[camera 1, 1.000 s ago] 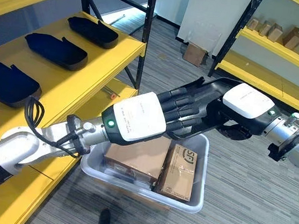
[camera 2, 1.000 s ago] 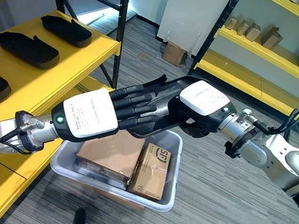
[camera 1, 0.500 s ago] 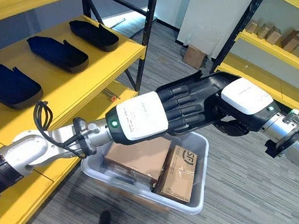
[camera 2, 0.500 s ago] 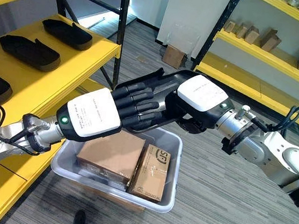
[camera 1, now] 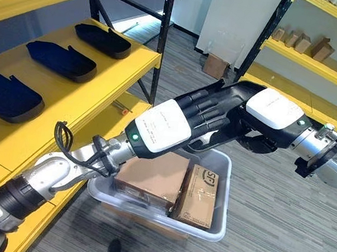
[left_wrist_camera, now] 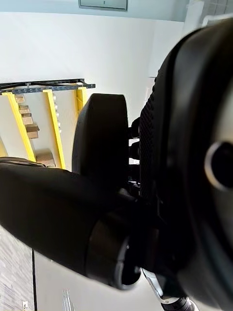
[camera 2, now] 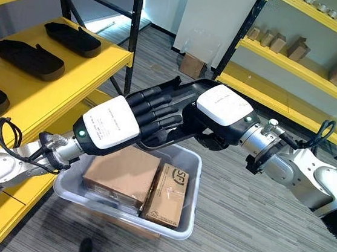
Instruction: Move parts from the plastic box to the shelf.
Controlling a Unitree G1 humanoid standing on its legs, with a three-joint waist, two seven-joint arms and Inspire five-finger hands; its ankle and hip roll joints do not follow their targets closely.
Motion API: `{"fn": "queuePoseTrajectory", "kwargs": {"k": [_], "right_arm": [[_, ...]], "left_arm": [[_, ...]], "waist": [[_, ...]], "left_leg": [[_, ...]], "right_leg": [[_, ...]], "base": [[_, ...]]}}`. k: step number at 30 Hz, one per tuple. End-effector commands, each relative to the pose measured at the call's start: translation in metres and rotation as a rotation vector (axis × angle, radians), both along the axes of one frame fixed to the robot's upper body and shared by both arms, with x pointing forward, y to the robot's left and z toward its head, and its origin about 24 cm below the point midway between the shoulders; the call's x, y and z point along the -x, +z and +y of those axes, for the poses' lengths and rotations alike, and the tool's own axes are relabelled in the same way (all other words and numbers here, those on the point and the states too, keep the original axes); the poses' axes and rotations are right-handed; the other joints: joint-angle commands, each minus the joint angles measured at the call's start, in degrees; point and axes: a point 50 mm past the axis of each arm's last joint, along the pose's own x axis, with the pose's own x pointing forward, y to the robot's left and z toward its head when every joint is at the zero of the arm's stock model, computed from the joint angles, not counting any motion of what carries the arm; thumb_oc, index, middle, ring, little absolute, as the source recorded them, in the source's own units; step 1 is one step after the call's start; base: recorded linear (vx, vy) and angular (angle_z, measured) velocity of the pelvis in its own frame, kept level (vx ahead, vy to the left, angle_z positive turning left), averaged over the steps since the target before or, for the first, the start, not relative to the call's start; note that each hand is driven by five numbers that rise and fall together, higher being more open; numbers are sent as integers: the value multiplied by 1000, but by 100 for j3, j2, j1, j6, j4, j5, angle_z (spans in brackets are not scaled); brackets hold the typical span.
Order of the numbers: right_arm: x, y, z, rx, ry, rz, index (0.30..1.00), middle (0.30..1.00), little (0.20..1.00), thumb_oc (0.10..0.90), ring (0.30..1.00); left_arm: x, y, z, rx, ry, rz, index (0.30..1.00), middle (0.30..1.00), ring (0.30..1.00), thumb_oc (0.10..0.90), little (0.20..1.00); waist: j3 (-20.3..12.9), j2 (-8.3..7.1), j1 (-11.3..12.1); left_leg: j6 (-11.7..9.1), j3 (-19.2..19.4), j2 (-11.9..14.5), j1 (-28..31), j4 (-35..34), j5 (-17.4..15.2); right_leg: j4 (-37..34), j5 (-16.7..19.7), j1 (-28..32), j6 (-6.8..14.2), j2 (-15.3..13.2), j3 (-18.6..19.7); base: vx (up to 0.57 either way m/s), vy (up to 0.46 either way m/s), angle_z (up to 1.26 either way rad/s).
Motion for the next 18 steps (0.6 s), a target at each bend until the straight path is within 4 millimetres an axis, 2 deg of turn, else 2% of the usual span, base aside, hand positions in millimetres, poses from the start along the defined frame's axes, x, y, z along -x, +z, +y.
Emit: {"fn": "queuePoseTrajectory", "kwargs": {"k": [1,9,10,18], "right_arm": [[-4,67,18,-218,83,-250,300,300,300,400,300],[-4,75,29,-231,129,-270,300,300,300,400,300],[-4,75,29,-231,128,-271,300,300,300,400,300],[-5,83,39,-255,167,-290,300,300,300,400,300]], "left_arm": [[-12,25,1,98,17,-133,1000,1000,1000,900,1000],[-28,20,-5,61,55,-142,1000,1000,1000,900,1000],[-29,20,-5,61,54,-143,300,300,300,400,300],[-40,17,-14,29,61,-139,300,300,300,400,300]], "waist": [[-650,-259,-106],[-689,-252,-215],[-686,-252,-211],[-704,-168,-336]], "left_leg": [[-184,26,407,-247,-146,20],[-181,87,436,-227,-132,10],[-181,88,436,-228,-132,10],[-160,149,443,-174,-110,-17]], "right_leg": [[99,-592,946,115,162,-16],[132,-623,927,99,167,60],[133,-624,925,99,166,60],[160,-639,905,93,150,154]], "base": [[0,0,0],[1,2,-1],[5,9,-5],[1,13,-7]]}}
